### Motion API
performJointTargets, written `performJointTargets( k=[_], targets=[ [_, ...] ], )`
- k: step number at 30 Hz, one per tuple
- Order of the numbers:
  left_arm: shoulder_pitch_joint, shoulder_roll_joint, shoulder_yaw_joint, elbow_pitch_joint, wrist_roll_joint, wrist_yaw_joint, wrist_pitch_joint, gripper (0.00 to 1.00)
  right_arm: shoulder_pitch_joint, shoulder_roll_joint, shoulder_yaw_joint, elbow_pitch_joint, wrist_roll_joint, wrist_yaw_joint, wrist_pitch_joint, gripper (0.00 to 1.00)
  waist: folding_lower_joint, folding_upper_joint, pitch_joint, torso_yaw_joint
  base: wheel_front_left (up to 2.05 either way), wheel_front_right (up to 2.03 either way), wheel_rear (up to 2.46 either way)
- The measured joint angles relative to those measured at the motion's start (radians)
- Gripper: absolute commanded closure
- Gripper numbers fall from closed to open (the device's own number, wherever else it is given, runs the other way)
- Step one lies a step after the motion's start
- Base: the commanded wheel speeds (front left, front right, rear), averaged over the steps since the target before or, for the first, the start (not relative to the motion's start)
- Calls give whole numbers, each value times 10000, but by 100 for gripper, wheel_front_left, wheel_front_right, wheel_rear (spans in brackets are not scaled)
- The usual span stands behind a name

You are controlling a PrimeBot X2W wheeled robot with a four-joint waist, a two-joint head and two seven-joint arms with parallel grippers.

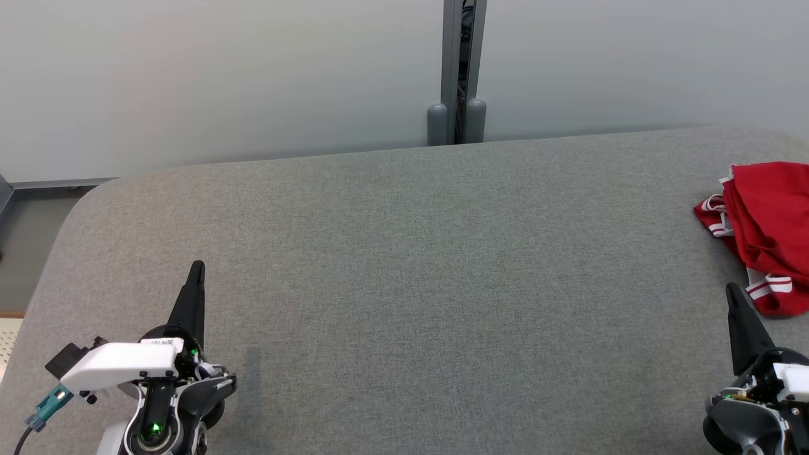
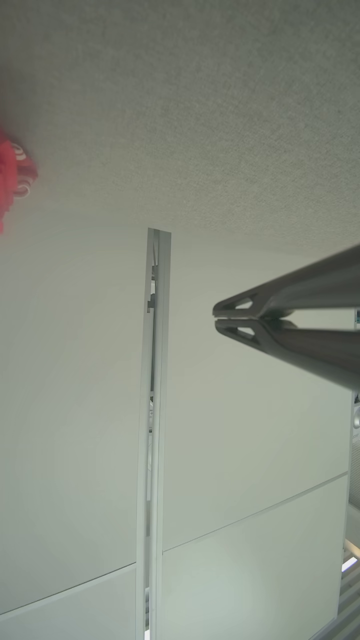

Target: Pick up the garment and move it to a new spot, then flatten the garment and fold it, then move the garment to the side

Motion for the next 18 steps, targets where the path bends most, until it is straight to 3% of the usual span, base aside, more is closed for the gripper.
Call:
performJointTargets(
  k=[18],
  targets=[
    [0,-10,23,0,23,0,13,100,-2,15,-25,2,-27,0,10,100,0,0,0,0,0,0,0]
  ],
)
